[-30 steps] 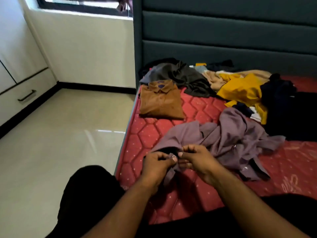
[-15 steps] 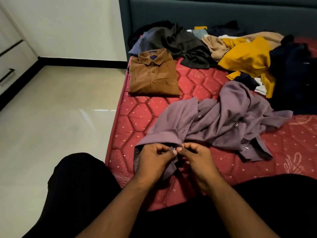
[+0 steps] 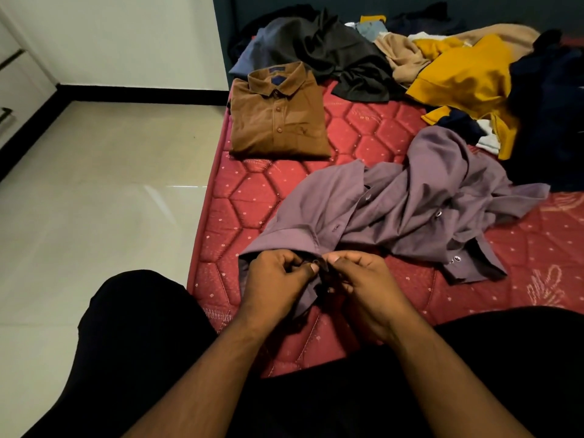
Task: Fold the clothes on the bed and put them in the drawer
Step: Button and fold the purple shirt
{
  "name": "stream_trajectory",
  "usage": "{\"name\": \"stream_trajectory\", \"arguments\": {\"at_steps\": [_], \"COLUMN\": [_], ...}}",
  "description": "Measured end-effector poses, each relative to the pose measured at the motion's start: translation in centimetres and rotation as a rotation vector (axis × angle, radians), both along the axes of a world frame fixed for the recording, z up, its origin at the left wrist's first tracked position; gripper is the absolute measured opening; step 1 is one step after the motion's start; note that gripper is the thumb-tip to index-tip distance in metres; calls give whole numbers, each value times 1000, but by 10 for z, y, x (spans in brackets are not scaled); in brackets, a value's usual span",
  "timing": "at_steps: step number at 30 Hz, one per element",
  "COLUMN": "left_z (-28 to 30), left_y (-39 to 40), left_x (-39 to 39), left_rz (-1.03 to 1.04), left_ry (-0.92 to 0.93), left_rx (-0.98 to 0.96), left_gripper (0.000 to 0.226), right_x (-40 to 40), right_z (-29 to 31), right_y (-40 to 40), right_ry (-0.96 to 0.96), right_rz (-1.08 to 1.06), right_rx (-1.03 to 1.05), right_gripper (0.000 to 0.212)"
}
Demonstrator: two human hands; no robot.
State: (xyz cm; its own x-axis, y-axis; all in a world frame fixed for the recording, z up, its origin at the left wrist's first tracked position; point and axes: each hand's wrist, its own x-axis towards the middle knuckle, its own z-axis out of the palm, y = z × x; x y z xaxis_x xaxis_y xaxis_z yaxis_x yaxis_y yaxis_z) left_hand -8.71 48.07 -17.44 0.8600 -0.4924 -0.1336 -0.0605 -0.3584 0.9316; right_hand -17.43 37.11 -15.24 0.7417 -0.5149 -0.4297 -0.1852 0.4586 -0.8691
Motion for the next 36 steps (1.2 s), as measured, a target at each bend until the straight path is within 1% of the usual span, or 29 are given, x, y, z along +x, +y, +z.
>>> {"name": "stream_trajectory", "arguments": {"at_steps": [3, 6, 8, 11, 13, 14, 16, 18, 21, 23, 24, 25, 26, 27, 28, 30, 31, 32, 33, 34, 36], "left_z": [0, 7, 13, 18, 21, 19, 14, 12, 7, 6, 3, 0, -2, -3, -4, -1, 1, 4, 5, 7, 5], "left_y": [3, 4, 6, 6, 2, 0, -3, -4, -5, -6, -6, -6, -6, -6, -6, -5, -4, -2, 0, 3, 4], "left_x": [1, 1, 3, -3, -11, -14, -18, -20, -20, -19, -19, -18, -17, -16, -15, -11, -8, -5, -2, 1, 4], "left_rz": [-47, -88, -109, -124, -58, 0, 116, 160, 245, 290, 295, 298, 301, 298, 282, 180, 99, 7, -78, -145, -192], "left_ry": [59, 157, 251, 454, 571, 589, 570, 510, 391, 406, 447, 491, 519, 524, 511, 517, 544, 571, 590, 595, 540], "left_rx": [-24, -81, -95, -137, -202, -230, -245, -222, -239, -242, -239, -240, -240, -237, -236, -294, -338, -371, -379, -367, -306], "left_gripper": [16, 9, 13, 33, 36, 34, 34, 31, 30, 25, 23, 21, 22, 24, 27, 26, 23, 20, 19, 20, 18], "right_x": [0, -1, -1, -1, -1, 0, -1, 0, 5, 6, 7, 6, 6, 6, 6, 7, 6, 4, 3, 1, -1], "right_z": [1, 3, 1, -8, -16, -19, -25, -29, -31, -34, -37, -40, -41, -41, -36, -23, -16, -11, -7, -4, -2], "right_y": [-8, -9, -6, -8, -7, -5, 2, 7, 11, 14, 15, 16, 17, 17, 18, 17, 13, 6, -1, -8, -13], "right_ry": [14, -19, -30, -1, 23, 26, 25, 3, -101, -142, -139, -120, -83, -52, -41, -97, -125, -135, -135, -128, -111], "right_rz": [50, 93, 112, 100, 72, 65, 38, -15, -84, -91, -87, -78, -62, -46, -39, -30, 4, 63, 134, 200, 265], "right_rx": [47, -14, -146, -441, -588, -662, -809, -956, -1191, -1261, -1247, -1185, -1078, -911, -672, -131, 60, 153, 185, 171, 121], "right_gripper": [20, 23, 25, 23, 21, 21, 26, 26, 6, 2, 2, 6, 12, 18, 20, 15, 10, 7, 6, 5, 9]}}
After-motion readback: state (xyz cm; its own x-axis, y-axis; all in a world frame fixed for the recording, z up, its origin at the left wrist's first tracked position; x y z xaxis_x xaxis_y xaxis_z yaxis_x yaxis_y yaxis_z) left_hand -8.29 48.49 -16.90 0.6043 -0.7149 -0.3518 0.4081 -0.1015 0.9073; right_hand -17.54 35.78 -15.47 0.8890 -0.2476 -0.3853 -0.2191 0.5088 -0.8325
